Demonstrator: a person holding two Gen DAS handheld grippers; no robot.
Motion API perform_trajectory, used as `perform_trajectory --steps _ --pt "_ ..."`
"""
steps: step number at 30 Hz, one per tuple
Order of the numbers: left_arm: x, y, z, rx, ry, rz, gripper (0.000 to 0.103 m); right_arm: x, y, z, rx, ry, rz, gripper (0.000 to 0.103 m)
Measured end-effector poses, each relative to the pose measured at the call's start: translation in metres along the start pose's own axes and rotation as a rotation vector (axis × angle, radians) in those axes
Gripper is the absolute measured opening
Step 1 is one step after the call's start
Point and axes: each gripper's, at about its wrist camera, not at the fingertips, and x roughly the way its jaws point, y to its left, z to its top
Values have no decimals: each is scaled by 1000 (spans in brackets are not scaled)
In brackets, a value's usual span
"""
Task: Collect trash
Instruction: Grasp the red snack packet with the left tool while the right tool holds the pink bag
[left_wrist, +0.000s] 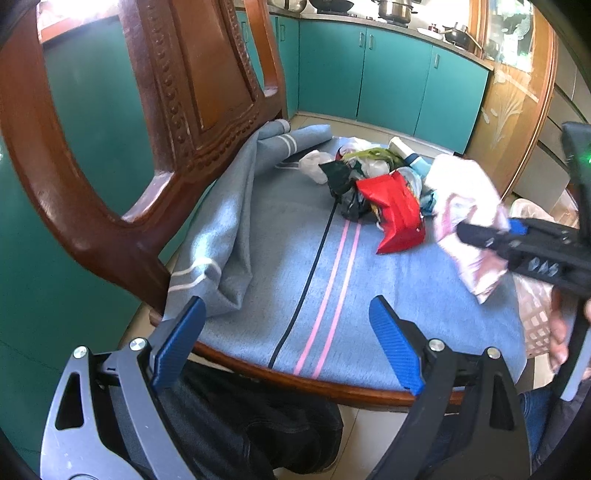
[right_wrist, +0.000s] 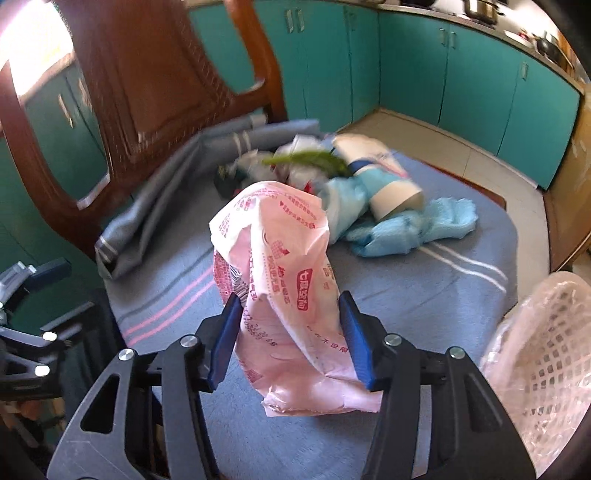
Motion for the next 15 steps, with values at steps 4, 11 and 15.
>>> perform_trajectory --steps 4,11,15 --pt "5 -12 14 17 -32 -23 90 -22 -26 3 68 -49 -52 53" --pt "42 -45 54 -29 -43 -90 90 -33 -56 -5 163 -63 -121 53" --pt "69 -83 58 8 -15 -118 90 -38 -68 -8 203 -80 -126 53"
